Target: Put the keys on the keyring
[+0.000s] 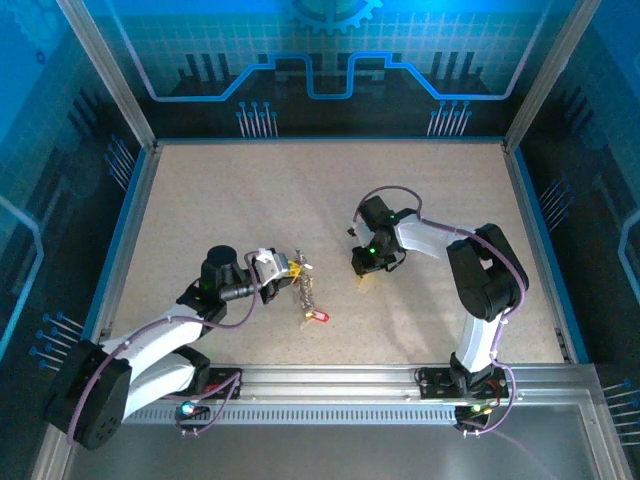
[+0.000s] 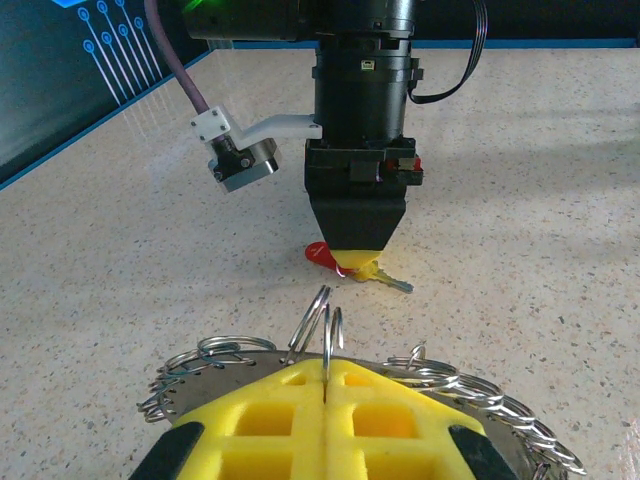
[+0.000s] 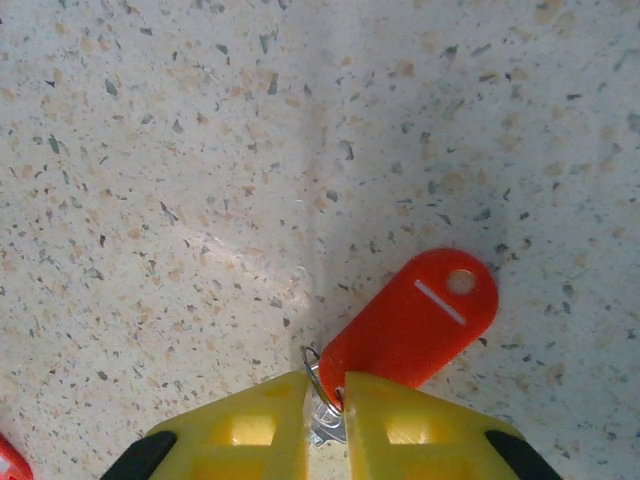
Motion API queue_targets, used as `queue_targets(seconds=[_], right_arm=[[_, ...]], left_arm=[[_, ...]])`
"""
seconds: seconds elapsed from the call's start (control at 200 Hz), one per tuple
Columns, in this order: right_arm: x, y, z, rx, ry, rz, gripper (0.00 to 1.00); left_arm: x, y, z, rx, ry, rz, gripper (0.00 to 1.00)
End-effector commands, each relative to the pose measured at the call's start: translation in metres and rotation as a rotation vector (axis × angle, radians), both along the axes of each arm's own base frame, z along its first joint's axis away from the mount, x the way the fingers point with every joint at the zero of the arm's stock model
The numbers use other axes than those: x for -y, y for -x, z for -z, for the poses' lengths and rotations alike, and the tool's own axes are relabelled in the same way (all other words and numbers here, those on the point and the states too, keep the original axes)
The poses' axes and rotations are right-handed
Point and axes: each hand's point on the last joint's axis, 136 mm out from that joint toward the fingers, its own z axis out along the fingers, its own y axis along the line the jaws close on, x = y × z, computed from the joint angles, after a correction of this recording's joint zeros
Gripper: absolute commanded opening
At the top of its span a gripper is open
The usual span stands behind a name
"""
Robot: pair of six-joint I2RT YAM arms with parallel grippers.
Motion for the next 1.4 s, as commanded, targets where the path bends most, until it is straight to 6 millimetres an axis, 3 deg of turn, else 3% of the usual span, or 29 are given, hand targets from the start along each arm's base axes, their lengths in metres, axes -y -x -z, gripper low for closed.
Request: queue_targets(seconds=[0.0,0.335,0.585,0.62,0.76,1.066,1.081,1.286,1.341,1.351,1.396], right_arm=[[-0.007,0.004,0.0,-0.01,-0.019,-0.028,0.17],[-0.008,0.005,0.005,0.005,0.004,-0.062,0.17],[-0.01,0.008,0.002,0.021,-0.006,-0.081,0.04],[-0.013,0.009,-0.002,0.032,-0.031,-0.091,0.0],[-0.024,0.011,-0.028,0.117,-0.135,-0.127,0.0],[-0.048,0.022,-0.112,0.449,-0.359,-0.253,0.0],[-0.047,0.027,-0.106,0.44,-0.357,-0.256,0.0],[-0.067,0.04,-0.137,0.494,-0.467,-0.346,0.0],[-0.072,0.047,-0.138,0.488,-0.476,-0.379,0.0],[-0.075,0.044,-0.147,0.509,-0.487,-0.389,0.0],[-0.08,0.046,-0.154,0.52,-0.497,-0.414,0.0]], left_arm=[[0.004,0.001,-0.008,0.002,0.026,0.014,0.0],[0.003,0.0,-0.007,0.002,0.021,0.01,0.0],[0.004,0.0,-0.007,0.002,0.022,0.011,0.0],[0.004,0.001,-0.007,0.001,0.023,0.017,0.0],[0.007,0.006,-0.012,0.02,0.033,0.055,0.0],[0.007,-0.004,-0.023,0.035,0.002,0.018,0.0],[0.007,-0.005,-0.023,0.037,-0.005,0.013,0.0],[0.009,-0.005,-0.029,0.041,-0.052,0.017,0.0],[0.012,-0.004,-0.032,0.042,-0.057,0.027,0.0],[0.012,-0.003,-0.032,0.042,-0.06,0.028,0.0],[0.015,-0.003,-0.034,0.047,-0.068,0.033,0.0]])
